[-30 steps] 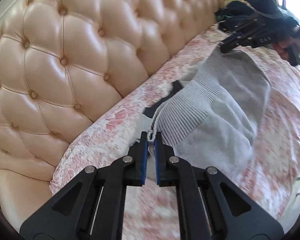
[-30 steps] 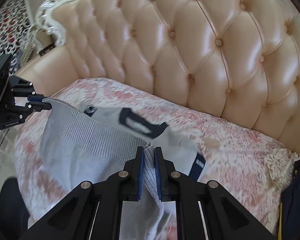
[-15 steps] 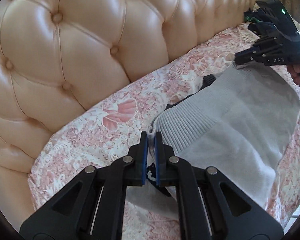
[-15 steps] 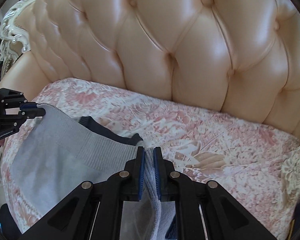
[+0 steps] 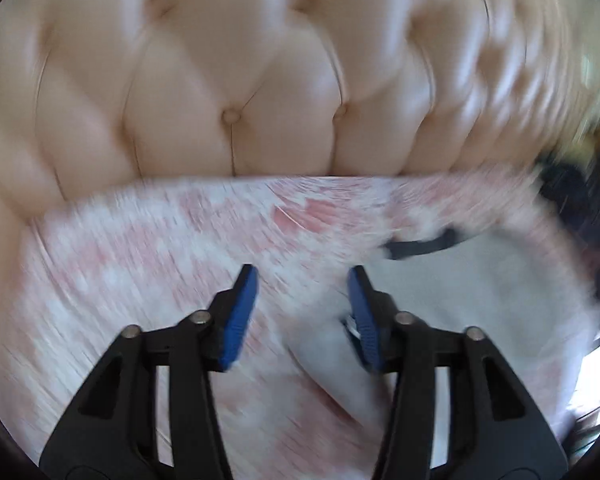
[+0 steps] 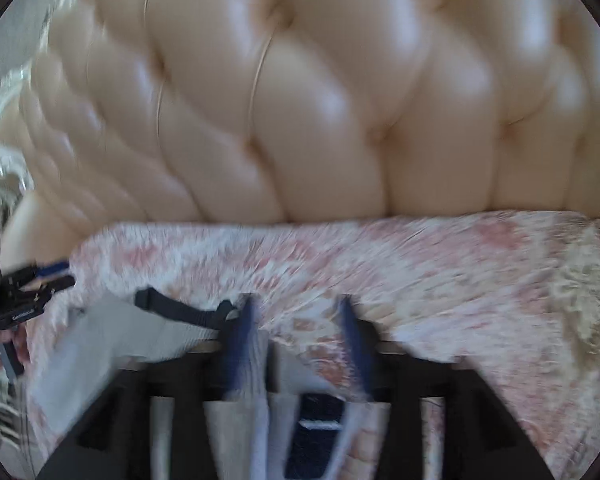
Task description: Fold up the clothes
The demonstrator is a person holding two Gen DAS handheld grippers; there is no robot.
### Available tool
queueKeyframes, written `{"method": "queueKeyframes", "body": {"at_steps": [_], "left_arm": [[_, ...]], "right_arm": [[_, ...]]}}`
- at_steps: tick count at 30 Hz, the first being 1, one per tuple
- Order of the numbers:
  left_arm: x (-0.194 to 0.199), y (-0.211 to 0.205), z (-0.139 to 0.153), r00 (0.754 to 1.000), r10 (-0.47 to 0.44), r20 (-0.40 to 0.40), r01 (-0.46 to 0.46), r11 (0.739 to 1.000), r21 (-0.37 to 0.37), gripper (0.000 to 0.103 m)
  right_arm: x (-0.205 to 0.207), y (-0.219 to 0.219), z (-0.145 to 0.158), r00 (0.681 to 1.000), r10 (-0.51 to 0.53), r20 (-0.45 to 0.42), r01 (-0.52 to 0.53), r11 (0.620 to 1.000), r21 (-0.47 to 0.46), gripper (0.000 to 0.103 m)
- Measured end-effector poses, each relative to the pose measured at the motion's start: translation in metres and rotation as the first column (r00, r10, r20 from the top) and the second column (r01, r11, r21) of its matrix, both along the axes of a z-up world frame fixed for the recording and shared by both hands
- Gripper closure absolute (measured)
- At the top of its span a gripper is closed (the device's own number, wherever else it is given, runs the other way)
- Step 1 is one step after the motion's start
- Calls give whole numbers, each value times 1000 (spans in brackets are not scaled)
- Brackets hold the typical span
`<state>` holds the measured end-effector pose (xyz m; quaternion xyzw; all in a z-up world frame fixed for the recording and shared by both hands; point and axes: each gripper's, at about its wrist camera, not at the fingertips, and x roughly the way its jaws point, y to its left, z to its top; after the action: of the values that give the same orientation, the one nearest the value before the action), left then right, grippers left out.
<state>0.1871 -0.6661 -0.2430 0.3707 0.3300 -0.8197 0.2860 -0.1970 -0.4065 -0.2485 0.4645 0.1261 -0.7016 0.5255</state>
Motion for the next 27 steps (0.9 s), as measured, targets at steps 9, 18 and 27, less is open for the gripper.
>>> {"method": "queueKeyframes", "body": {"at_steps": [9, 18, 27], "left_arm": [[73, 28, -59, 923, 178, -340, -11, 898, 440, 42], [37, 40, -44, 933, 95, -348, 47, 924, 380, 42], [-1, 9, -57, 952, 141, -271, -9, 899, 438, 54]], "right_arm": [[3, 93, -2, 920, 27, 391, 12, 995, -96, 20], [16, 96, -20, 905, 8, 425, 28, 996, -79, 20], [15, 44, -34, 919, 8, 394, 15, 998, -56, 20]]}}
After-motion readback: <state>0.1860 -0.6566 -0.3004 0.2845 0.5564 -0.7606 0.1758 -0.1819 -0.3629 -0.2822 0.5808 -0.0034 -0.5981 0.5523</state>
